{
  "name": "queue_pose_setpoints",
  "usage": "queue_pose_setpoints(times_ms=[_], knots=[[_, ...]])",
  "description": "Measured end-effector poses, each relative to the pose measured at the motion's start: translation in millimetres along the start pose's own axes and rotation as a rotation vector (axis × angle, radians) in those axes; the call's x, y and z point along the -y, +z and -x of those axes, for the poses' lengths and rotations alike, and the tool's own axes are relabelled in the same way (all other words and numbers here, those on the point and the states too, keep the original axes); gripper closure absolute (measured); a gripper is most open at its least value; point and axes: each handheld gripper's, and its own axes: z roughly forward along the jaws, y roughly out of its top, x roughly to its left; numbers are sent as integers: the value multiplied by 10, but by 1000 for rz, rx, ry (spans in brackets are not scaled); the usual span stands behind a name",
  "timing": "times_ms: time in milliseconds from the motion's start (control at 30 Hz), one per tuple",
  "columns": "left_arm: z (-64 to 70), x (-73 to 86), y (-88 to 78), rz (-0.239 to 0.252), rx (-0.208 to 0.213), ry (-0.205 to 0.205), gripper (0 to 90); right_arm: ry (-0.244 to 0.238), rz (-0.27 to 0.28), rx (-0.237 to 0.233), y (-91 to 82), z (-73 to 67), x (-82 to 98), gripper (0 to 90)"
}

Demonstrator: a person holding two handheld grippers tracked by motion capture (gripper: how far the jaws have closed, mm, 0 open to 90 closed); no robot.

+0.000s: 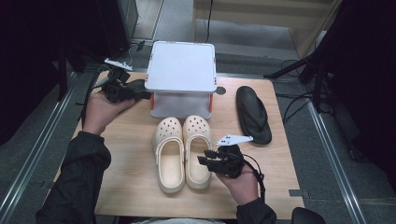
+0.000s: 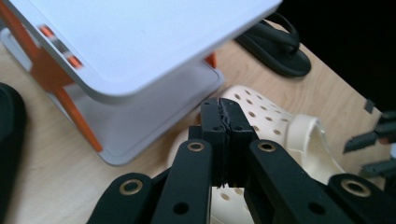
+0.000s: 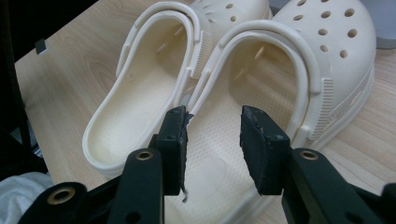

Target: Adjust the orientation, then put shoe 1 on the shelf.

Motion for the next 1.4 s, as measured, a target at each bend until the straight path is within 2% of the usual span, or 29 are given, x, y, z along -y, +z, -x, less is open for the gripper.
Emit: queue_pose_setpoints(times_ms=[67, 167, 200, 300, 433, 567, 667, 800, 833, 867, 933, 1200, 1400], knots=[[-24, -76, 38, -22, -35, 22, 900, -4, -6, 0, 23, -11, 3, 623], [-63, -142, 45, -7, -32, 20, 900, -5, -9, 3, 53, -27, 8, 623], [-117, -190, 62, 17, -32, 17, 900, -5, -13, 9, 64, -33, 11, 623], [-176, -225, 97, 18, -40, 14, 900, 2, -15, 10, 83, -40, 16, 620], [-260, -248, 158, 9, -65, 10, 900, 9, -17, 19, 112, -57, 19, 612], [-285, -257, 185, -8, -65, 31, 900, 28, -5, 22, 141, -71, 16, 605], [-319, -262, 208, -15, -73, 27, 900, 34, -2, 31, 176, -85, 4, 593], [-340, -259, 225, -5, -62, 25, 900, 40, -12, 42, 242, -105, -10, 560], [-342, -260, 225, -5, -68, 25, 900, 48, -13, 42, 258, -108, -12, 553], [-339, -260, 229, -12, -100, 30, 900, 53, -11, 38, 274, -113, -15, 548], [-360, -252, 231, -5, -75, 17, 900, 54, -12, 38, 303, -130, -22, 545], [-395, -234, 225, 9, -55, 13, 900, 57, -8, 50, 404, -181, -59, 537], [-403, -232, 224, 10, -49, 4, 900, 77, -3, 59, 486, -226, -96, 492]])
